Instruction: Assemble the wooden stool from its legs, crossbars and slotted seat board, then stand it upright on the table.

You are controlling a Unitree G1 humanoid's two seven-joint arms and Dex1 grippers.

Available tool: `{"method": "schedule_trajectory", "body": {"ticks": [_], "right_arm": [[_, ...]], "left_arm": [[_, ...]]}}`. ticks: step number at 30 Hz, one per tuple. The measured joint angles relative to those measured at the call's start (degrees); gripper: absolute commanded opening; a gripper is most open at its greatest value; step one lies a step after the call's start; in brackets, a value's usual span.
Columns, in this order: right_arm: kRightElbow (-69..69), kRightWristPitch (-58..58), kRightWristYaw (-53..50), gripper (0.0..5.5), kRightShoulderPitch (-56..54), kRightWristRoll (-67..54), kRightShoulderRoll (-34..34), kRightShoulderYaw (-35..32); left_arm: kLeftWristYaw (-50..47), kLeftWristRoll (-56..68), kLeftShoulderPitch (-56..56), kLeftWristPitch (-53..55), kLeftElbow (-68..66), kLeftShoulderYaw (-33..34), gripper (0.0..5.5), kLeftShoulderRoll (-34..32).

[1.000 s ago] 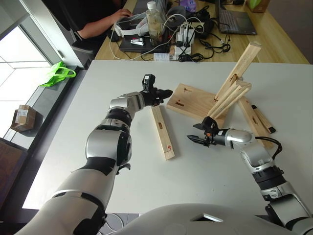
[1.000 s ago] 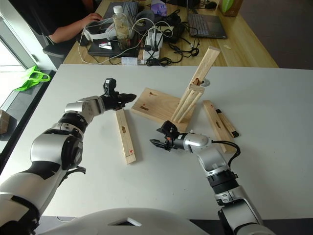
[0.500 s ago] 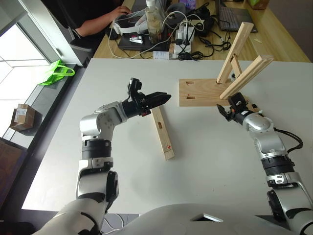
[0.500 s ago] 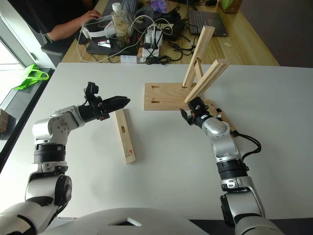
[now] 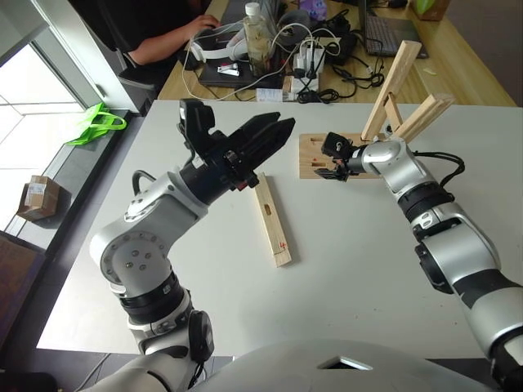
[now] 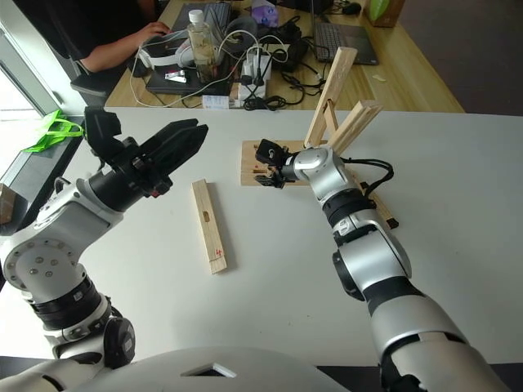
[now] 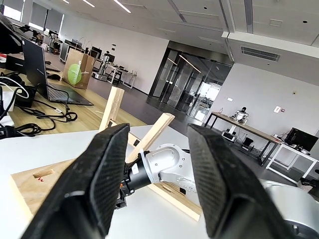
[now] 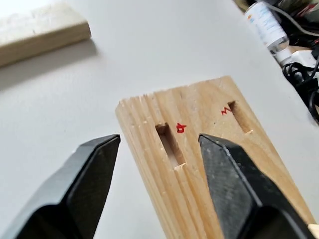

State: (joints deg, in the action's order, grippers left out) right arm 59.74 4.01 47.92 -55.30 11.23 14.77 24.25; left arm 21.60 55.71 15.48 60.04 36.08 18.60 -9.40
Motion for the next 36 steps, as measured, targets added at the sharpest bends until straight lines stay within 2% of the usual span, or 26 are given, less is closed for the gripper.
{"method": "schedule_trajectory", "body": {"ticks": [6,10,15,22,25,27,29,32,36], "right_arm": [[10.7,-5.12,0.76,2.94,-4.18,3.15,-2.01,0.05],[12.89,-7.38,5.39,2.94,-5.43,4.42,-2.8,0.0],[14.57,-8.08,6.13,2.94,-5.52,6.53,-2.8,-0.02],[14.93,-10.37,16.29,2.94,-5.71,10.02,1.12,1.28],[14.81,-9.42,5.2,2.94,-7.93,5.3,0.8,-5.9],[14.17,-6.48,-4.2,2.94,-10.49,-0.96,-0.35,-13.81],[13.03,-4.0,-7.26,2.94,-11.38,-4.99,-1.28,-18.25],[12.89,0.9,-14.38,2.94,-9.9,-9.24,-2.92,-23.48],[12.7,3.22,-22.52,2.94,-4.45,-9.97,-1.14,-26.01]], "left_arm": [[-4.74,-0.19,-3.39,-4.62,1.97,-5.05,2.14,1.53],[-7.11,-0.55,-3.93,-7.73,2.18,-7.17,2.14,2.04],[-8.97,-0.56,-5.12,-10.28,2.36,-9.85,2.14,2.35],[-10.22,-0.27,-6.48,-12.87,3.21,-11.0,2.14,1.36],[-10.7,-0.29,-6.91,-13.97,3.22,-11.68,2.14,1.24],[-10.97,-0.35,-7.58,-14.58,3.23,-12.09,2.14,0.87],[-11.02,-0.4,-7.69,-14.68,3.22,-12.51,2.14,0.49],[-11.02,-0.34,-7.61,-14.8,2.9,-12.83,2.14,0.19],[-11.0,-0.05,-7.48,-14.92,1.87,-12.5,2.14,-1.31]]}}
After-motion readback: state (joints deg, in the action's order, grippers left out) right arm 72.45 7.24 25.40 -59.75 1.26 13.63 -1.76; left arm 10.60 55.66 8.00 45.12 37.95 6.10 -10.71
